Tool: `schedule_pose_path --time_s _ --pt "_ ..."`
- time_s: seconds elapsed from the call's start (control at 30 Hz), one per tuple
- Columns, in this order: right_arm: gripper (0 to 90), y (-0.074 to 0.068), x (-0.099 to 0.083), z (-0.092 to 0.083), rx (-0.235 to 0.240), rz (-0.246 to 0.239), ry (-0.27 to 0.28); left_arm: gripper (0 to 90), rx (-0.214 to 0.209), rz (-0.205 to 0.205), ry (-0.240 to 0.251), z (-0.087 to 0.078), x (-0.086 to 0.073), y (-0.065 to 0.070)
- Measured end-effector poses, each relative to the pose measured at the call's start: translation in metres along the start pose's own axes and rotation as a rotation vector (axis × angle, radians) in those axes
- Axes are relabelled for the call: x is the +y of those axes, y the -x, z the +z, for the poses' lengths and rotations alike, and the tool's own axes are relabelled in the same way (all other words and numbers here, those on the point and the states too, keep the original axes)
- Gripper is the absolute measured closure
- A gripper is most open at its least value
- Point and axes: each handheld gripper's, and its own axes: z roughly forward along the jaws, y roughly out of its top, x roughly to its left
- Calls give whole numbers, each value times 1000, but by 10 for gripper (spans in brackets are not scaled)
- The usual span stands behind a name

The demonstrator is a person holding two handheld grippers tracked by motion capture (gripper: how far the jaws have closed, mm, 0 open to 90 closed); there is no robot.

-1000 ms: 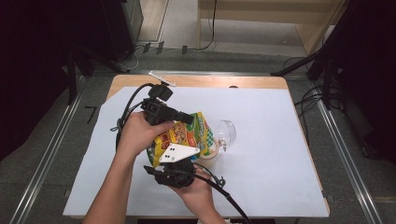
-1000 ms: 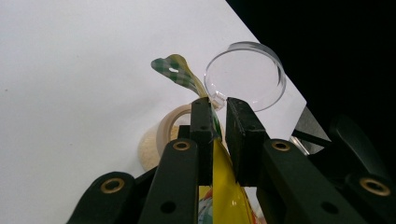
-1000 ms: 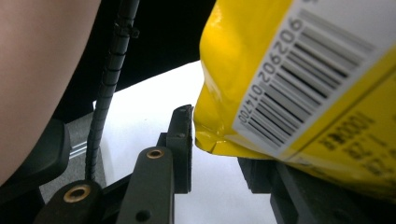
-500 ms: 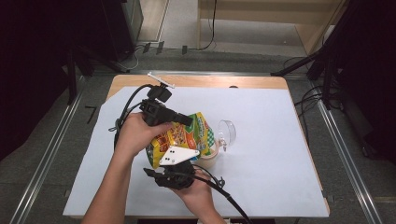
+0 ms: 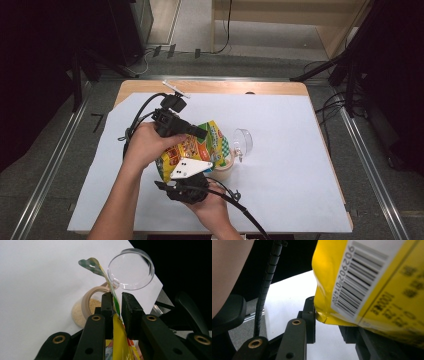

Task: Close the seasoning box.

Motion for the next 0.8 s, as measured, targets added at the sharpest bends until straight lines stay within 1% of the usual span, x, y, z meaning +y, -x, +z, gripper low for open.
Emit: schedule_pose_path --time_s 0.1,0.23,0.27,0.37,0.5,0.57,0.63,0.7,0.8 --pt "704 0 -2 1 6 0 -7 800 9 13 -23 5 0 -1" --pt "702 2 -6 3 8 2 -26 802 1 25 -47 12 0 -3" --pt "702 3 -7 3 1 0 -27 805 0 28 -49 13 0 -3" --pt "700 5 -9 4 9 11 -33 825 -13 34 -49 14 -1 -4" --pt "671 5 -10 6 13 -3 -38 855 -22 45 -54 12 -2 -4" --pt "664 5 -11 6 12 -7 -42 868 -25 49 -48 12 -3 -4" --pt "641 5 -11 7 12 -11 -37 879 -23 52 -37 11 -4 -4" --pt "612 4 -11 8 15 -10 -39 883 -37 58 -43 10 -5 -5" --pt "589 3 -12 10 21 -5 -50 886 -46 62 -47 7 -8 -7"
